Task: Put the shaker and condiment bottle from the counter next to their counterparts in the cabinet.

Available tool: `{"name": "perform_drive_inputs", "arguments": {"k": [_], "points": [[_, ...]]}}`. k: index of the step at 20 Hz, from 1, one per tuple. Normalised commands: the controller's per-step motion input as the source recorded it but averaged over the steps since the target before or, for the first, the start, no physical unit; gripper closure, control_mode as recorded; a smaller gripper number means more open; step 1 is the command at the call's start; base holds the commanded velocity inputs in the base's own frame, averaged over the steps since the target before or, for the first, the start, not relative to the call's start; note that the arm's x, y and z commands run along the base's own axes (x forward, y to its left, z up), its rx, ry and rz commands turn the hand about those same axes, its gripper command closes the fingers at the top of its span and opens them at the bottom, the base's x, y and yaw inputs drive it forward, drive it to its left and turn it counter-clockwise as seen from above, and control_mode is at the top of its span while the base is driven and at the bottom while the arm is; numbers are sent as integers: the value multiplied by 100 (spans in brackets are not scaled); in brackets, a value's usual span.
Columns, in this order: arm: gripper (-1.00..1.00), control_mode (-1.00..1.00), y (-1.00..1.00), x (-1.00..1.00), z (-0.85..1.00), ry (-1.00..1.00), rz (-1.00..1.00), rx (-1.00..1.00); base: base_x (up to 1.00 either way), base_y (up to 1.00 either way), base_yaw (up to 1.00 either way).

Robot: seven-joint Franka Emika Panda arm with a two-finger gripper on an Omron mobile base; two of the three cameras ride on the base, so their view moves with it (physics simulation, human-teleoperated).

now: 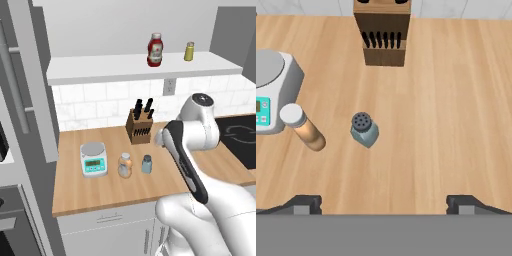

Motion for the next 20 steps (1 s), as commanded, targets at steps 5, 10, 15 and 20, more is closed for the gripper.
{"name": "perform_drive_inputs", "arguments": {"k": [5,10,15,20], "points": [[-100,-100,17,13,-18,0,0,0,0,0,0],[-100,-100,14,20,-15,0,0,0,0,0,0],[-100,-100,3,38,-1,0,0,0,0,0,0],[-100,-100,2,34,0,1,0,0,0,0,0]]}}
